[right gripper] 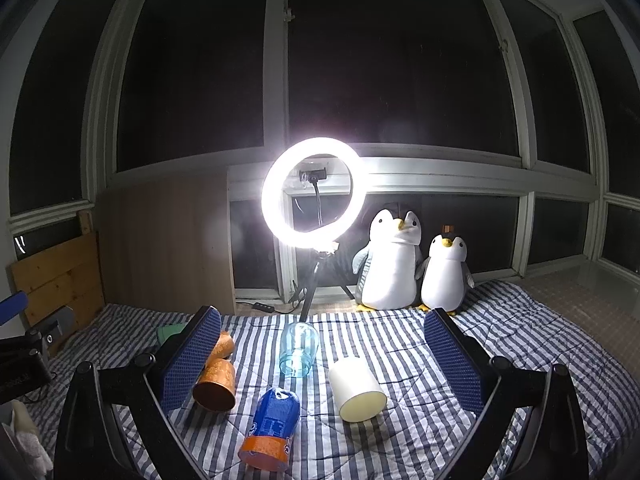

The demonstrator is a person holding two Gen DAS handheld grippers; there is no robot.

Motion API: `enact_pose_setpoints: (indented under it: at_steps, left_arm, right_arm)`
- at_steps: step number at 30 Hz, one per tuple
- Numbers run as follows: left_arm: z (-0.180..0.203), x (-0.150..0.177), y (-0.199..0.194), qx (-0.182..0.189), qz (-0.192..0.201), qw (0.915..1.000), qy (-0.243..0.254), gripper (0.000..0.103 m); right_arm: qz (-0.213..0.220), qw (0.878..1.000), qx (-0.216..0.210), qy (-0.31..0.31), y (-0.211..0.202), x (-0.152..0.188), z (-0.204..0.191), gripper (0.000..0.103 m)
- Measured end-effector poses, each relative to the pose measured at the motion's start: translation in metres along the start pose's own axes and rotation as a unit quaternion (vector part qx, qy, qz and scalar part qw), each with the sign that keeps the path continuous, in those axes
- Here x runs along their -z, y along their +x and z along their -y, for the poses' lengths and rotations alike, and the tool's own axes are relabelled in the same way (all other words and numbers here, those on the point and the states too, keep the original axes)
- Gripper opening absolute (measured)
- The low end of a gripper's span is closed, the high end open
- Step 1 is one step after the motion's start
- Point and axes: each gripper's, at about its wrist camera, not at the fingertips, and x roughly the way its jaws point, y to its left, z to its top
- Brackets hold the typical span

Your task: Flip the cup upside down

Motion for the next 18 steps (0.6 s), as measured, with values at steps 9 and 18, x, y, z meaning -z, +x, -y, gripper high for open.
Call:
enact_pose_setpoints:
  at_steps: [9, 18]
  left_arm:
    - [-0.013, 0.002, 0.034, -0.012, -0.033, 0.9994, 0.003, 0.102]
    - [-0.018, -0.018, 0.1, -0.003, -0.077, 0.9966, 0.028, 0.102]
  right_arm:
    - [-0.034, 0.999, -0.001, 0.007, 0.025, 0.004, 0.0, 0.1]
    - [-0.07, 0.998, 0.007, 0.004, 0.052, 0.004, -0.003, 0.1]
